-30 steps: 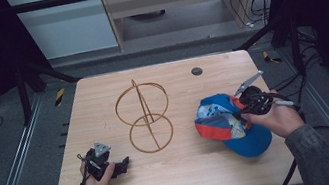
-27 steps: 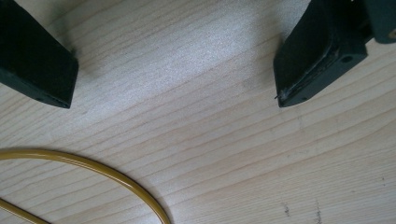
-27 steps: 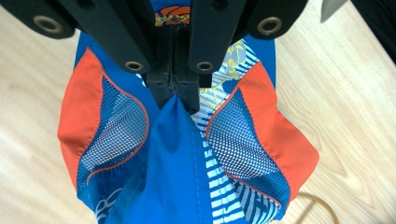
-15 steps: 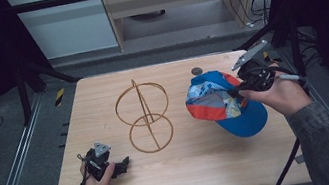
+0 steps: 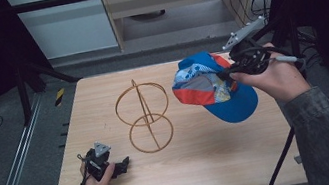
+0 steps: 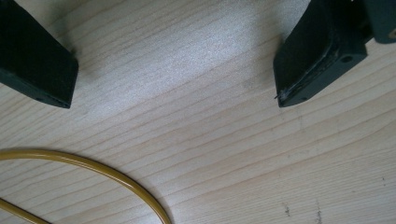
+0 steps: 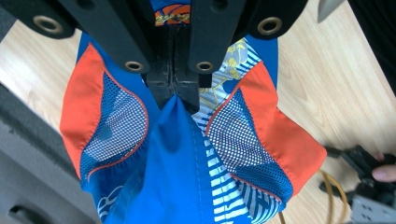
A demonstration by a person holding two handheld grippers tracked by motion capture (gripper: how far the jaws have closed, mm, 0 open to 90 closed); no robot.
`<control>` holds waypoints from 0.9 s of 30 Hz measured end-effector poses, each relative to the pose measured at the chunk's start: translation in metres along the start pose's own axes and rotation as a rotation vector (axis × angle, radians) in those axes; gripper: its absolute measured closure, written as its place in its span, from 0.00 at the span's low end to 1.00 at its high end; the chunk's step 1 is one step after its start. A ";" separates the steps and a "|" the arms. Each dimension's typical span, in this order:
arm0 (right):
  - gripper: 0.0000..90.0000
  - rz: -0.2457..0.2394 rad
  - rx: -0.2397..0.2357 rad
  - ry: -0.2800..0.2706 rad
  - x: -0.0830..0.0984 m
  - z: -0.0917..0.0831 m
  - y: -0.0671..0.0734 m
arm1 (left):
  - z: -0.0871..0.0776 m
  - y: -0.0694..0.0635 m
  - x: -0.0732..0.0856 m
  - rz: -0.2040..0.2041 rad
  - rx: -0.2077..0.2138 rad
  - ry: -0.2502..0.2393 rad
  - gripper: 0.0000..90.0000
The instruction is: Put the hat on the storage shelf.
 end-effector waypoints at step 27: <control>0.99 -0.145 -0.060 -0.040 -0.090 0.020 0.077 | -0.001 -0.001 0.000 0.006 0.002 0.006 0.00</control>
Point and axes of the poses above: each handheld gripper's, and its own axes: z roughly forward along the jaws, x roughly out of its underside, y roughly to its left, the point moved 9 cm from there along z, roughly forward along the jaws, and after that the axes turned 15 degrees about z, right-handed, at the moved point
